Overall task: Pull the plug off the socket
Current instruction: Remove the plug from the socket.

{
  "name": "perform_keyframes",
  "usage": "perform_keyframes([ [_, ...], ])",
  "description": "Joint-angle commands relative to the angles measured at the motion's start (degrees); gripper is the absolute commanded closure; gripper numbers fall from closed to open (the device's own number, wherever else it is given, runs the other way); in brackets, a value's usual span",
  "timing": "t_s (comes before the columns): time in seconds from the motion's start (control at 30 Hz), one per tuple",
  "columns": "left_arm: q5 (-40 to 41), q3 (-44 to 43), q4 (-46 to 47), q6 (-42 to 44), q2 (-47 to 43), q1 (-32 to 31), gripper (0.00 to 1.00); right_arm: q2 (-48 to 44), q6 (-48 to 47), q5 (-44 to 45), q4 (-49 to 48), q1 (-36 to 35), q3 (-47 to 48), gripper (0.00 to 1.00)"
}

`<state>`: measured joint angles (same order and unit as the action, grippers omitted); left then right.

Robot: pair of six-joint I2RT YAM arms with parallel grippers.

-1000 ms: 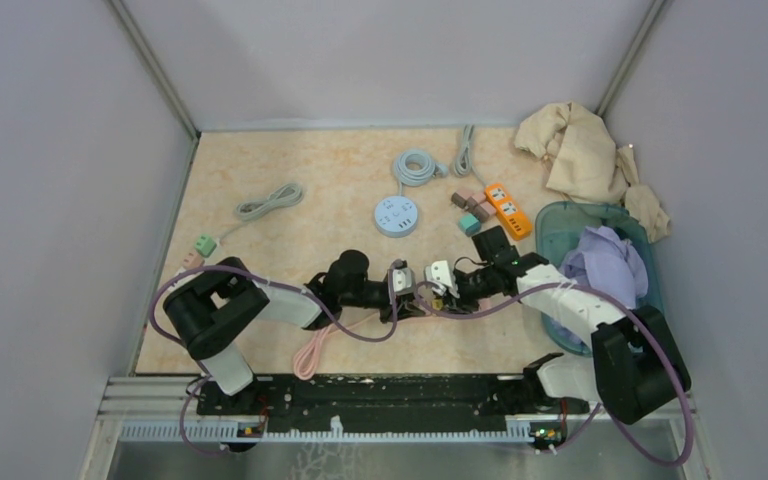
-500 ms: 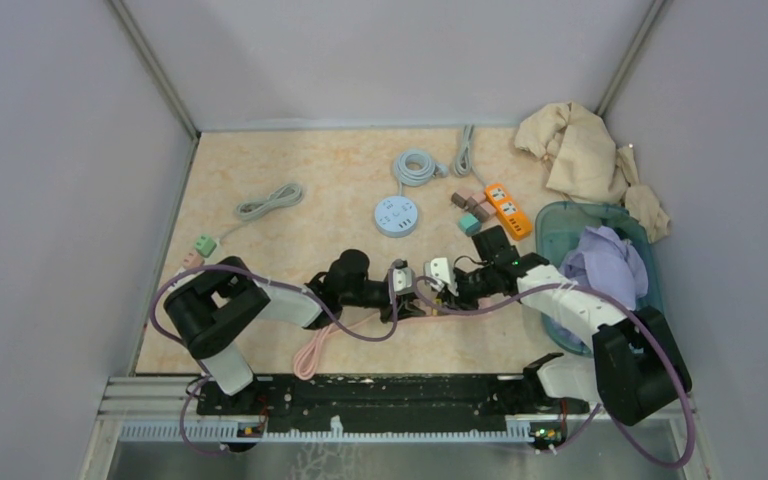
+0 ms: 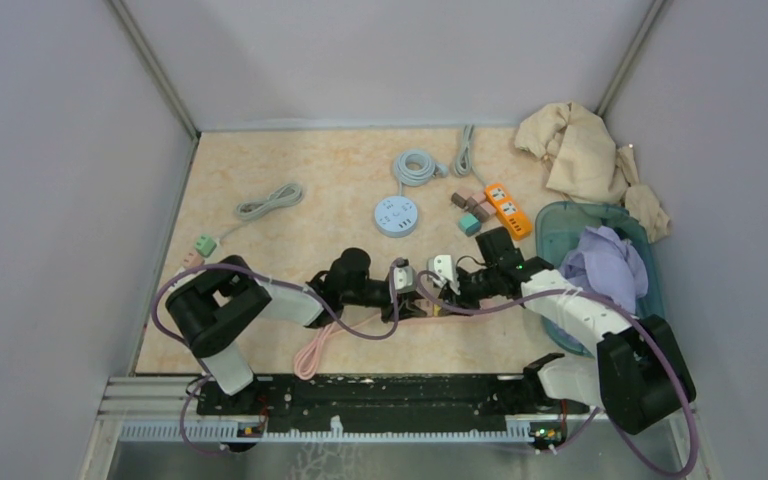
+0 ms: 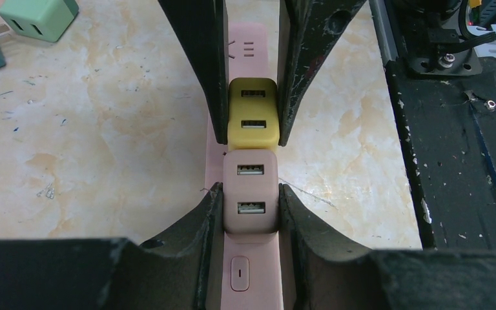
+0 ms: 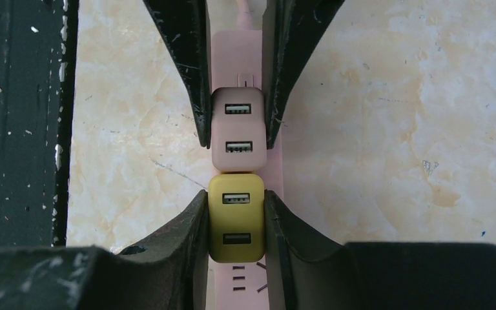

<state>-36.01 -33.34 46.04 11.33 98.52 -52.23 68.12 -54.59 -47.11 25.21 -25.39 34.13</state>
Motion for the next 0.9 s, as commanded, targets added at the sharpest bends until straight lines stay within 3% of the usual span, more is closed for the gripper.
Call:
perform_keyframes([
  [0.0,1.1,0.0,-9.2,0.3,4.2,-0.6,0.99,-3.8,8.0,-9.9,-15.6,-1.0,4.2,1.0],
  [0.2,1.1,-0.1,-10.1,0.7,4.3,-0.6,1.0,-3.0,3.0,-7.1,-10.0,-0.3,5.4,1.0],
  [0.43,1.0,-0.9,-10.0,0.6,5.6,-0.7,0.99,-3.9,-3.9,-14.5,-3.9,-2.5,5.9,1.0],
  [0.63,1.0,-0.8,-10.2,0.6,6.0,-0.7,1.0,-4.4,7.2,-8.5,-12.3,-1.7,6.0,1.0],
  [0.87,0.8,-0.8,-10.8,0.8,6.4,-0.5,0.99,-4.8,8.2,-4.9,-12.0,1.7,6.7,1.0],
])
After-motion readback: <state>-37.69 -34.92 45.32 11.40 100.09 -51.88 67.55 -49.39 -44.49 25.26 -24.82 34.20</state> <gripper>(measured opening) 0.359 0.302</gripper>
